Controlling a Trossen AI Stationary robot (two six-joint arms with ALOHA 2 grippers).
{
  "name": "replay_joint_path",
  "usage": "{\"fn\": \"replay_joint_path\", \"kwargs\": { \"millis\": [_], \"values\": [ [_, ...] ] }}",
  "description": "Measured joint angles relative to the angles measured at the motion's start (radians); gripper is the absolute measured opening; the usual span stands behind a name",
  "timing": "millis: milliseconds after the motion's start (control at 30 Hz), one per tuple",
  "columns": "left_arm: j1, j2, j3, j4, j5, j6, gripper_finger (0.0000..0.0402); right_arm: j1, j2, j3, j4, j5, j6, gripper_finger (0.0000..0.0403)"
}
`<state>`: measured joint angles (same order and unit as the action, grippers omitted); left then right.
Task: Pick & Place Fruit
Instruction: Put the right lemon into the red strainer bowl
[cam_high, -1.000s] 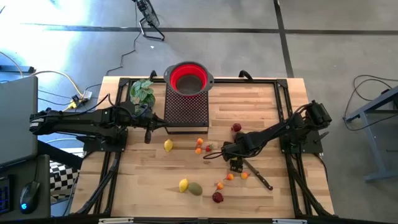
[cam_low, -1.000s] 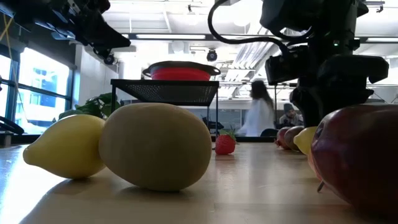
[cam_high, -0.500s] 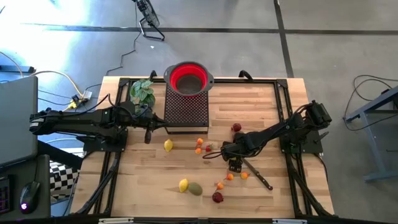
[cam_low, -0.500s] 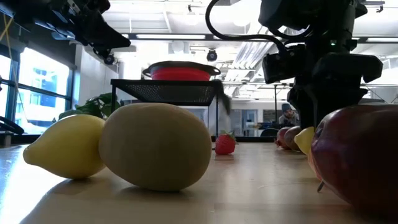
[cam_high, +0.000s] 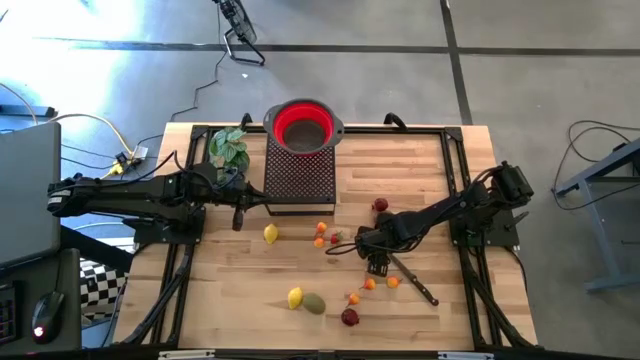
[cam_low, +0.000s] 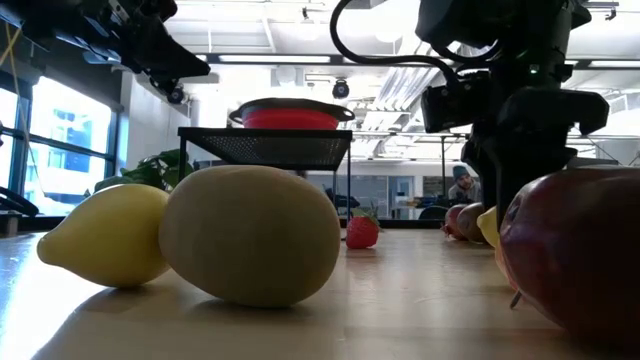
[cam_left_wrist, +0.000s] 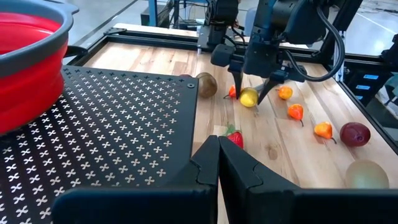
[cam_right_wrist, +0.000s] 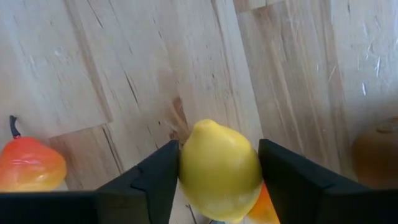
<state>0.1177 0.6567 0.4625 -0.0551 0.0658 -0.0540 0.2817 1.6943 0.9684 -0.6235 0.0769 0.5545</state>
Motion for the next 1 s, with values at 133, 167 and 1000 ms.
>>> {"fn": "replay_joint_path", "kwargs": {
  "millis": [133, 167, 1000],
  "values": [
    [0.0, 0.0, 0.0, 0.0, 0.0, 0.0, 0.0, 0.0, 0.0, 0.0, 0.0, -0.003, 0.0, 0.0192],
    [0.0, 0.0, 0.0, 0.0, 0.0, 0.0, 0.0, 0.0, 0.0, 0.0, 0.0, -0.003, 0.0, 0.0194],
    [0.0, 0.0, 0.0, 0.001, 0.0, 0.0, 0.0, 0.0, -0.001, 0.0, 0.029, -0.063, 0.0, 0.0137]
  ]
}}
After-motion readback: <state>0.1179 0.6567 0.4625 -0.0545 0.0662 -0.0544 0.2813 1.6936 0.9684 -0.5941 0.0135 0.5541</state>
